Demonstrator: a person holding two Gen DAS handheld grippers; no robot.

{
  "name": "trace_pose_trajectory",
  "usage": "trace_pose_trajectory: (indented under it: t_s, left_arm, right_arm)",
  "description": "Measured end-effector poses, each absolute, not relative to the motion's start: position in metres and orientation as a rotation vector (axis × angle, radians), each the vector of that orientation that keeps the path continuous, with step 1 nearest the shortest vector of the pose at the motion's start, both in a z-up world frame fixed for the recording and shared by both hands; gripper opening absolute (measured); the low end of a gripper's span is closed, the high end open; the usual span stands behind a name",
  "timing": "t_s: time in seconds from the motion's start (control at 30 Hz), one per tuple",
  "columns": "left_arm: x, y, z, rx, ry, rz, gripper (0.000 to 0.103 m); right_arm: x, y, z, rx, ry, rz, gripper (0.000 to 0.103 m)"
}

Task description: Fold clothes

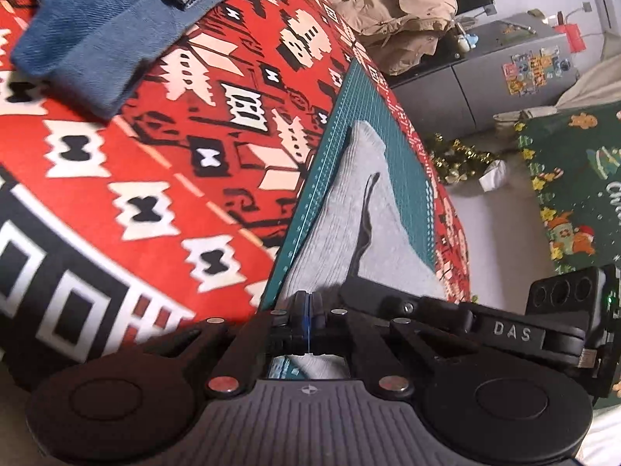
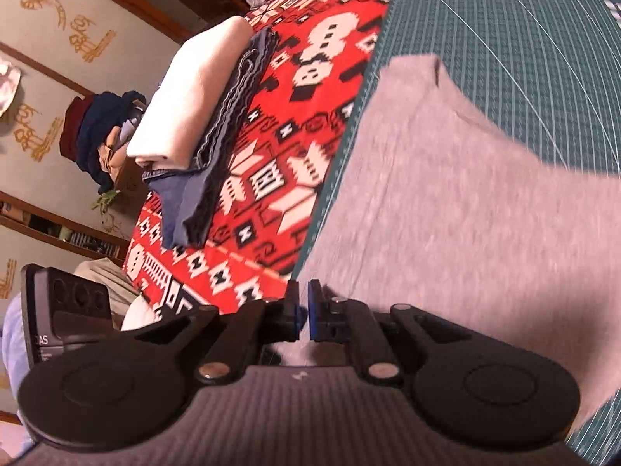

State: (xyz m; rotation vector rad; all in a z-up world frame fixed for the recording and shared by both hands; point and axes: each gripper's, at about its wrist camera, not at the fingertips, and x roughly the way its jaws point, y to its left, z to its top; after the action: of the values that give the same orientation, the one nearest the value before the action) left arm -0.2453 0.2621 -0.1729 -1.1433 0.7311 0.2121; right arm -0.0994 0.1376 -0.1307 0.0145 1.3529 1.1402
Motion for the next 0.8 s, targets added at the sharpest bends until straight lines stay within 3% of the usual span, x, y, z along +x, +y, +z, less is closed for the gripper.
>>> trace_pose_trajectory:
  t_s: [0.47,0.8]
  left_arm:
    - [-0.263,0.251,-0.135,-0.935,0.745,0.289,0.001]
    - [-0.182,0.273,-0.106,-0.689,0.697,0.269,0.011]
  right_arm:
    - [-0.107,0.049,-0.106,0.146,1.225,1.030,0.007]
    - [-0.035,-0.051,-0.108,0.223,1.086,0.613,0.009]
